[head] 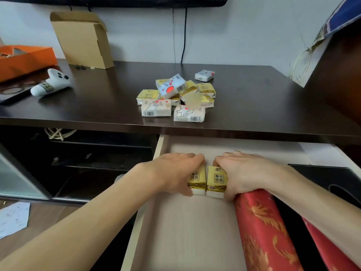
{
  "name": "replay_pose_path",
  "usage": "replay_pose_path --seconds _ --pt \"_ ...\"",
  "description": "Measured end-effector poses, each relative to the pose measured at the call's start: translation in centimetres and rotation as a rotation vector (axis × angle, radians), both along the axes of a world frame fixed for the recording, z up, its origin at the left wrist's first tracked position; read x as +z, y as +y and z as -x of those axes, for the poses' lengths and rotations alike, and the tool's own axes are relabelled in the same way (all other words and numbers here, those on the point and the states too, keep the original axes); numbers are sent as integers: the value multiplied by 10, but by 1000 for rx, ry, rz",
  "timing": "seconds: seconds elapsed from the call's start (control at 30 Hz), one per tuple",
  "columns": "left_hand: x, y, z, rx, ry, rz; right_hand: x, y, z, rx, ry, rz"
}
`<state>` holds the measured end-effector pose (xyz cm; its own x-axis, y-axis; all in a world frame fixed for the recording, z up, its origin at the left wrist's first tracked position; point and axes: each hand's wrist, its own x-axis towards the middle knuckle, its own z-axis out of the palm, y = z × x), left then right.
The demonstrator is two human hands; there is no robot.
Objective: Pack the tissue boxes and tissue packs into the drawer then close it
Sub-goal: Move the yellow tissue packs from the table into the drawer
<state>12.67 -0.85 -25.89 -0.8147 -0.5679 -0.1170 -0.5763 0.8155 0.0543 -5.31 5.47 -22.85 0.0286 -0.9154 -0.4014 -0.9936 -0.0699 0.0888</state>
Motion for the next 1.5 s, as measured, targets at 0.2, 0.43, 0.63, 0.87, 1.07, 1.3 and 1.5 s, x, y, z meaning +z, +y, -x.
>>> replay_pose_path --seconds 0.2,0.43,0.63,0.87,1.07,1.3,1.5 --pt "-1 6 11 -11 8 5 0 3 -1 -44 -40 7" --pt "0 12 8 -4 46 -33 2 6 -3 -126 -141 -2" --pt "-2 13 8 15 43 21 3 8 -3 -118 -142 -9" --pt "18 14 3 75 100 -39 10 10 7 -132 -291 20" --pt "68 4 -13 113 507 137 46 4 32 -104 -854 369" --pt "69 -18 -7 297 742 368 54 -77 24 -46 -691 670" --pt "61 -30 -6 430 633 403 39 -74 52 -11 -345 647"
